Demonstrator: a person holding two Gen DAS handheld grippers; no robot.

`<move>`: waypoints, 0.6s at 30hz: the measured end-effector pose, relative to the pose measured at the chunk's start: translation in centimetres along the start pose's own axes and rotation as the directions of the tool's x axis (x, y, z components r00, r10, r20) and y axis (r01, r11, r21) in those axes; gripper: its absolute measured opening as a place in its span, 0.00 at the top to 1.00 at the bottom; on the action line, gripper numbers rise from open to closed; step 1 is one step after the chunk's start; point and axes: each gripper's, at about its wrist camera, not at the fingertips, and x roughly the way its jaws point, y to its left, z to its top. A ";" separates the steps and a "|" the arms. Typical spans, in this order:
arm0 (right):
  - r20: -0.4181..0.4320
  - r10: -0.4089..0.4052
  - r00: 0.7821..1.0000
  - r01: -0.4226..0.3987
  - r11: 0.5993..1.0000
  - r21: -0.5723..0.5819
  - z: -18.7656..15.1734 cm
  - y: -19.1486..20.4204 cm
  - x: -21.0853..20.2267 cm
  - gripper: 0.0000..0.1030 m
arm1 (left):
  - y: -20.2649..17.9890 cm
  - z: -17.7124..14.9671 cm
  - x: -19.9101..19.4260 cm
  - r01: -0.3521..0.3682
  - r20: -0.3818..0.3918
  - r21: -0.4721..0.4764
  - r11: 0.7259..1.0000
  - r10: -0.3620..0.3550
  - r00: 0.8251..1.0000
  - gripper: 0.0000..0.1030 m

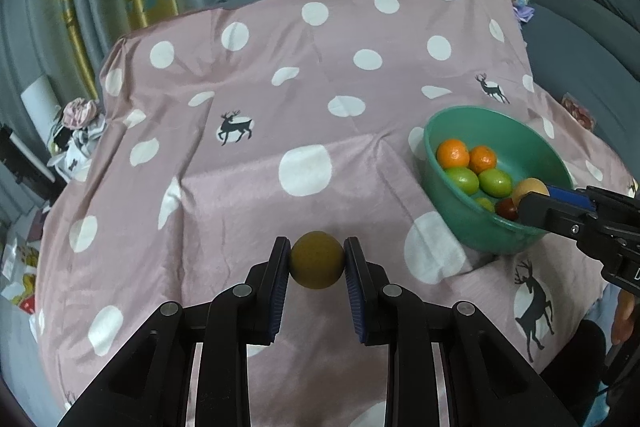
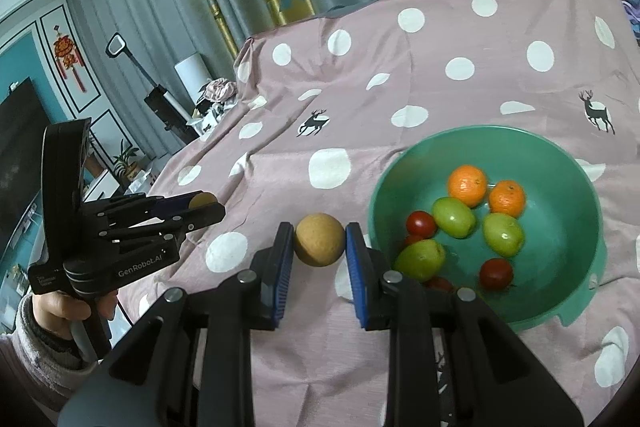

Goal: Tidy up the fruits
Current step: 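Carry both yellow fruits over the green bowl and lower them inside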

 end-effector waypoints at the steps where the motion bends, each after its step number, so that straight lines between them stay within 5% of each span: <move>1: 0.003 -0.003 1.000 0.003 1.000 0.005 0.0 -0.2 -0.1 0.74 | -0.2 0.2 0.0 0.002 0.001 0.004 1.000 -0.002 1.000 0.73; 18: 0.044 -0.049 0.998 0.045 0.995 0.087 -0.4 -3.6 -1.4 0.74 | -3.2 2.4 1.0 0.074 0.000 0.041 0.996 -0.074 0.997 0.74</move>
